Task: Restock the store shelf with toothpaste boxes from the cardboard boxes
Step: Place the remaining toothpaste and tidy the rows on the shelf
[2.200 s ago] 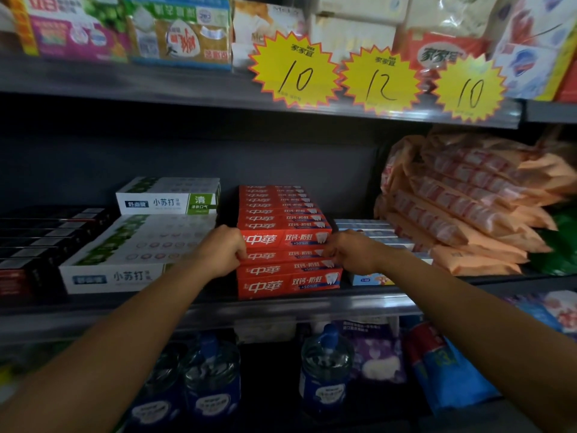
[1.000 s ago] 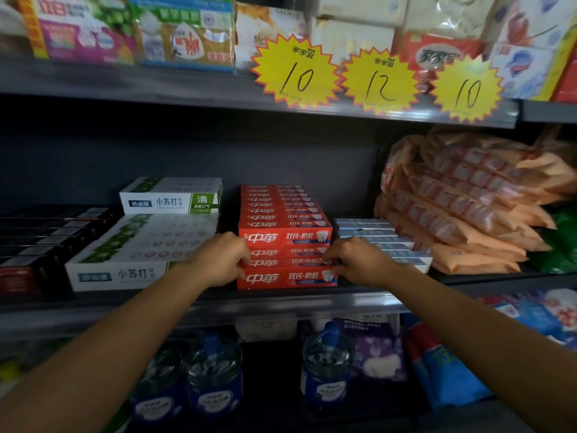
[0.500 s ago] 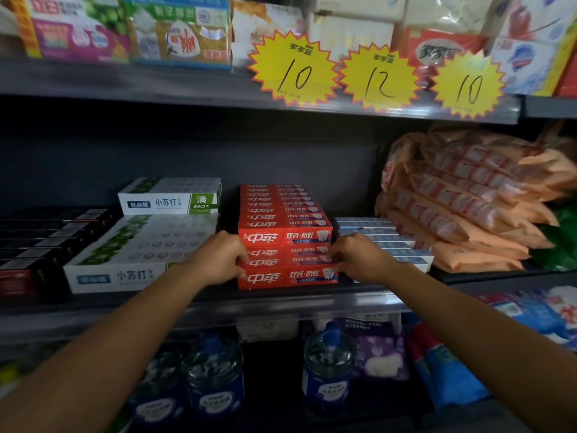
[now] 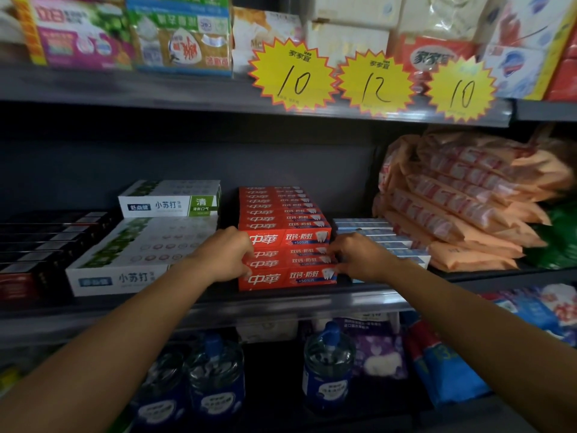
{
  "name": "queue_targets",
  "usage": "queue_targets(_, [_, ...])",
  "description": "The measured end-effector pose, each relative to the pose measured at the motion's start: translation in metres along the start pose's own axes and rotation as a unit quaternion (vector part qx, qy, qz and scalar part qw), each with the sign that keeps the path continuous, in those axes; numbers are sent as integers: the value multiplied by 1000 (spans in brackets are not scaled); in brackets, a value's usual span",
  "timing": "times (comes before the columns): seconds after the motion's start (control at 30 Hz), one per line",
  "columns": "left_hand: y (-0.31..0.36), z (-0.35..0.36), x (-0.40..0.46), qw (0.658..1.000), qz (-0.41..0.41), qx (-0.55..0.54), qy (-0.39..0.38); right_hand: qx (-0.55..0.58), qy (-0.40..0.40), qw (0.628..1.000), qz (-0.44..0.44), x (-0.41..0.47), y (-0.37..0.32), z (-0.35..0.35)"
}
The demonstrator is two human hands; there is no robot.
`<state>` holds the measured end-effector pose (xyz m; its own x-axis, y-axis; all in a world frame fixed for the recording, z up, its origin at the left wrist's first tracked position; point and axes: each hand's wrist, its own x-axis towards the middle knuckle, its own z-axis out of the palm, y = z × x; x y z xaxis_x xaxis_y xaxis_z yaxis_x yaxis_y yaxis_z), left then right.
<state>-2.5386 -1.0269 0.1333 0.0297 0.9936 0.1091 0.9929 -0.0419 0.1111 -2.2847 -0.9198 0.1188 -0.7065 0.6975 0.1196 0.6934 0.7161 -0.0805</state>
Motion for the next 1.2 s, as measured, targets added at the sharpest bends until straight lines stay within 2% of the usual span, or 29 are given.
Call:
queue_targets(0.1, [8,-7,4,999,30,3,12,-11,-4,1000,4,-7,-3,-12])
queue_targets(0.27, [30,-19,23,995,93,12,37,-73,-7,995,62,-23,6,-34])
queue_targets(0.43, [81,-12,45,978,189,38,82,-105,-2,987,125,-62,35,-52])
queue_targets(0.57, [132,5,67,971,227,33,68,-94,8,984,154,-87,77,-55])
queue_targets(0.7, [165,24,90,977,202,30,57,-76,11,988,132,-88,120,-57])
queue_targets(0.83, [180,29,106,988,145,48,30,-87,5,995,52,-72,143,-58])
queue_targets(1.0, [195,43,110,994,69,80,-24,-95,-52,994,-2,-60,170,-34])
queue_targets(1.2, [213,50,112,997,24,72,-22,-75,-52,994,-58,-57,191,-25])
